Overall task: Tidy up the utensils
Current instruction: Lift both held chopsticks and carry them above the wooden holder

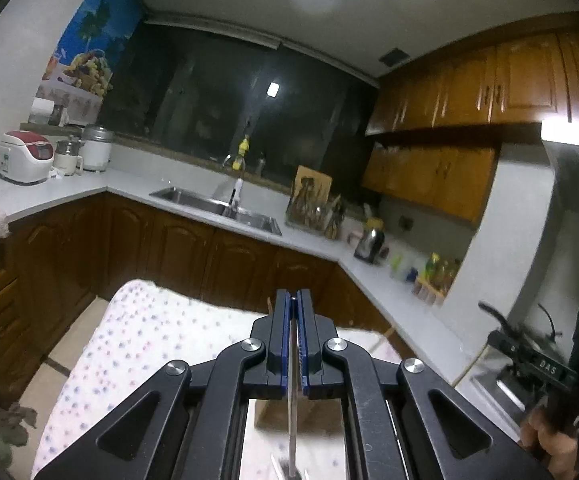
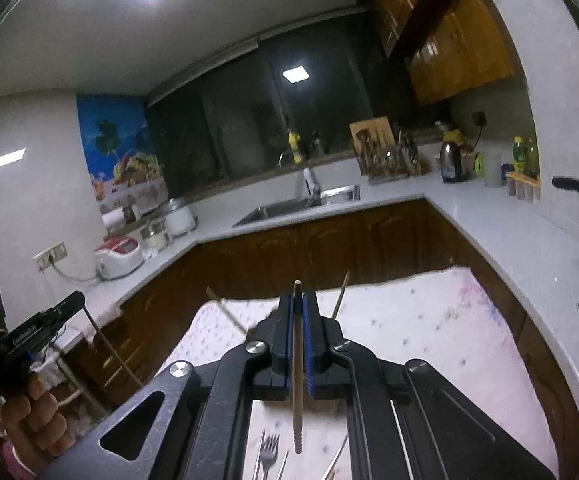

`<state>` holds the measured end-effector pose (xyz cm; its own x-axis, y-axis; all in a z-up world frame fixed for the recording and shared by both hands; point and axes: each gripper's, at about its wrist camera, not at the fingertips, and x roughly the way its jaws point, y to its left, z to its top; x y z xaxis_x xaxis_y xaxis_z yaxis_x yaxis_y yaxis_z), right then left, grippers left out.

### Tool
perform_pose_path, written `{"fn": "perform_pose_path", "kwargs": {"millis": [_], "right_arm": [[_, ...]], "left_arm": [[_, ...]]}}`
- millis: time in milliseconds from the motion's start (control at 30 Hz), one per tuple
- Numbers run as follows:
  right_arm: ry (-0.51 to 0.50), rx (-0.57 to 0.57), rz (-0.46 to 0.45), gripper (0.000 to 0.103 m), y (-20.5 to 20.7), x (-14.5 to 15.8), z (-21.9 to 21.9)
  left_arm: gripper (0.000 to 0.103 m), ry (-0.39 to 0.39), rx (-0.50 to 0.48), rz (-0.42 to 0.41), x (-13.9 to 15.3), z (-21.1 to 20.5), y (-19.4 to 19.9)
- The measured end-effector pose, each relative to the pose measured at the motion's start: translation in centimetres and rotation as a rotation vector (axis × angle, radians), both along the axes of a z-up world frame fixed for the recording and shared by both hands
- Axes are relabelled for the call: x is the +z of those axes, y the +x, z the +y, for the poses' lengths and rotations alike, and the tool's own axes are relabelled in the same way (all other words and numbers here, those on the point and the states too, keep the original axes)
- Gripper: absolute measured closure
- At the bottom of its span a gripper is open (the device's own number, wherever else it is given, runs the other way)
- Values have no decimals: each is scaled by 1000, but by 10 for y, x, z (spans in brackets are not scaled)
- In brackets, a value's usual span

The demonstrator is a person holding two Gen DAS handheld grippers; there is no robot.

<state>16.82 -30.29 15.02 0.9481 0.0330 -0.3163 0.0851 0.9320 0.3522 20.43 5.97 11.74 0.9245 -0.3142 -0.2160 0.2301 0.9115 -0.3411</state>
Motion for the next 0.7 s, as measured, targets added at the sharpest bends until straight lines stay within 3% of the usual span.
{"fn": "perform_pose_path", "kwargs": {"millis": [433, 700], "right_arm": [[13, -45, -88, 98, 69, 18, -29], [32, -50, -62, 98, 105, -10, -34]], "left_arm": [[101, -107, 61, -58, -40, -17, 80], [101, -127, 89, -44, -82, -46, 133]]}}
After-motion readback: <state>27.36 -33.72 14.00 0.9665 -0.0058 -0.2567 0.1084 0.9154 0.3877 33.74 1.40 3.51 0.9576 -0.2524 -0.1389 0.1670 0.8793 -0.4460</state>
